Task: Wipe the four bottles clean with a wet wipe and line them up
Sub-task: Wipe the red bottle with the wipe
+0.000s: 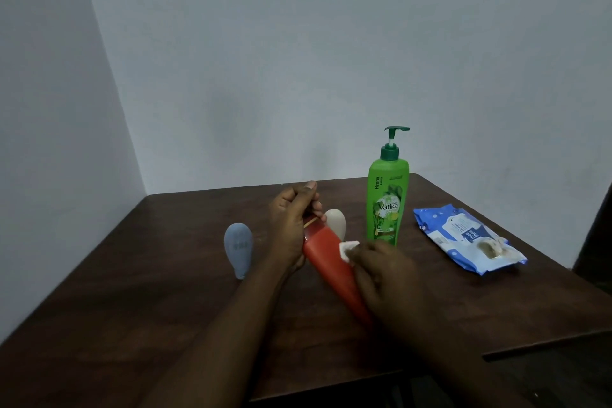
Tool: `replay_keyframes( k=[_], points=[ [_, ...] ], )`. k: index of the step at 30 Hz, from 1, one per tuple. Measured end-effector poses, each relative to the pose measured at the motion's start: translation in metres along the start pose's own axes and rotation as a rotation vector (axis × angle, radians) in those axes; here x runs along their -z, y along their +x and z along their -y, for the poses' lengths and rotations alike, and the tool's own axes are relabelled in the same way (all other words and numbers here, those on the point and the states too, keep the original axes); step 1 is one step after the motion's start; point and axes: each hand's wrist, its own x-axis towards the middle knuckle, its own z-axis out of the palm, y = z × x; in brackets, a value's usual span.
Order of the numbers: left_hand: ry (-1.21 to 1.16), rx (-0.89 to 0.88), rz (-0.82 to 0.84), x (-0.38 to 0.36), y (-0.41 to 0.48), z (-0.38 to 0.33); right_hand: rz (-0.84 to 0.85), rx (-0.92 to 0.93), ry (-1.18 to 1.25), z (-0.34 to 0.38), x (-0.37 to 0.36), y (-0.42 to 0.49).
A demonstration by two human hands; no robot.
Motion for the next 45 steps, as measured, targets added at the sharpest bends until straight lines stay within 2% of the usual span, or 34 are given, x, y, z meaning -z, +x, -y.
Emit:
replay_keyframes(
  k=[4,7,11,14,16,18,22,24,29,34,36,40,45],
  points=[
    [-0.026,0.006,0.009,0.0,0.0,0.0,0.025,0.21,-0.037,0.032,-0.006,-0.011],
    [-0.057,0.011,-0.003,-0.002,-0.002,0.001,0.0,0.231,-0.029,0.04,-0.011,0.016],
    [-0.009,-0.022,0.007,0.0,0.001,0.002,-0.047,-0.034,0.11,0.019,-0.009,0.046],
    [0.011,-0.03,0.006,-0.001,0.001,0.002,0.038,-0.232,0.131,-0.002,-0.001,0.036],
    [0.015,-0.039,0.015,-0.002,0.001,0.002,0.114,-0.289,0.116,-0.008,0.004,0.015],
    [0.016,-0.048,0.042,-0.003,0.0,0.002,0.114,-0.311,0.132,-0.008,0.006,-0.007],
    [0.037,-0.073,0.062,-0.005,-0.003,0.005,-0.101,-0.226,0.122,0.003,0.003,-0.033],
    [0.038,-0.081,0.067,-0.004,-0.004,0.006,-0.134,-0.163,0.141,0.008,0.003,-0.027],
    [0.051,-0.092,0.063,-0.002,-0.005,0.004,-0.096,0.092,0.049,0.028,-0.001,0.009],
    [0.059,-0.073,0.056,-0.001,-0.001,0.004,0.05,0.418,-0.144,0.03,-0.007,-0.01],
    [0.061,-0.07,0.044,-0.001,0.001,0.005,0.062,0.385,-0.175,0.016,-0.003,-0.03],
    [0.092,-0.1,0.013,0.002,0.007,0.004,-0.019,0.16,-0.079,-0.017,0.006,-0.058],
    [0.104,-0.099,0.001,0.003,0.003,0.006,0.099,0.149,-0.12,-0.024,0.024,-0.077]
  ],
)
